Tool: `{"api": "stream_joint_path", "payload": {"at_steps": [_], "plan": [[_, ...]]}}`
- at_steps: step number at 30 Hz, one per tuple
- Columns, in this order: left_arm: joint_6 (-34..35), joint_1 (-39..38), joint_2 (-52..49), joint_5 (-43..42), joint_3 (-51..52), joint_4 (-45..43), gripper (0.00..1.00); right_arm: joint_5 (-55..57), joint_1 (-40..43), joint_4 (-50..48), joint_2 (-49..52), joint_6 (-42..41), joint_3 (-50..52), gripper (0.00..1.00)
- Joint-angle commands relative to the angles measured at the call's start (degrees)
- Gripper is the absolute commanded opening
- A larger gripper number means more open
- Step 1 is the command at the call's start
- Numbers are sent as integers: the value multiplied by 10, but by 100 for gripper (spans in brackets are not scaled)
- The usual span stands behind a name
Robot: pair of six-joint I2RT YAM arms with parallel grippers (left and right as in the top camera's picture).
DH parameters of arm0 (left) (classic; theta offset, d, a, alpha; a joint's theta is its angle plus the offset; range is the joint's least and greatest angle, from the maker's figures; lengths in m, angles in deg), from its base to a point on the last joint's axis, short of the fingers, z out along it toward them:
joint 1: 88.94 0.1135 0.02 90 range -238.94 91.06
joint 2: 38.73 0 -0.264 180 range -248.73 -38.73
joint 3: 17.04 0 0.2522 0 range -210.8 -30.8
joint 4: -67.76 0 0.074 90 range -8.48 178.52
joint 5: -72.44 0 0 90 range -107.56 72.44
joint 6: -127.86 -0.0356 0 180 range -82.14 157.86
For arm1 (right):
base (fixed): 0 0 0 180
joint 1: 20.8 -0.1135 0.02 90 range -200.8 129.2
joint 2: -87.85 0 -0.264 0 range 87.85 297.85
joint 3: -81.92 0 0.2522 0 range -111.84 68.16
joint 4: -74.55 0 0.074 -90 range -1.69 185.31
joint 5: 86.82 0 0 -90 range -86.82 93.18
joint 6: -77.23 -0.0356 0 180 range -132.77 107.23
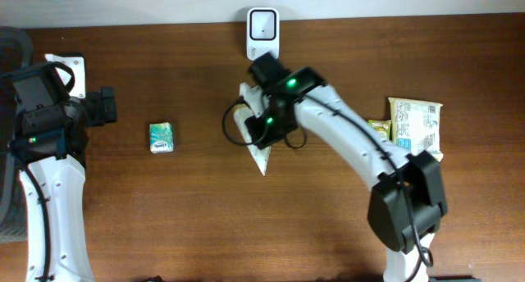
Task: Scan the item barcode
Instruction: 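Grasp the white tube with the right gripper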
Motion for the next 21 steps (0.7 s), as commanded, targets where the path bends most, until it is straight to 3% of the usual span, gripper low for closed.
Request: {"api": "stream_joint_path", "payload": {"at_steps": [1,6,9,10,11,13,19,21], "plan": [[-7,1,7,2,-5,-1,99,-223,36,-46,0,39,28,4],[-7,1,7,2,-5,-1,99,-240,49,-175,18,-37,155,4],[-7,1,7,2,-5,-1,99,-148,49,-196,18,-69,201,4],[-7,1,7,2,-5,-1,99,-119,49,-184,18,-69,202,9],[-7,1,7,2,-5,-1,99,-99,49,-175,18,-69,202,25],[-7,1,7,2,-5,-1,99,-45,52,-149,18,-64,202,41],[-7,1,7,2,-5,-1,99,-24,87,-82,18,35,146,61],[-7,1,7,2,-5,-1,99,-26,98,-79,18,46,115,77]]}}
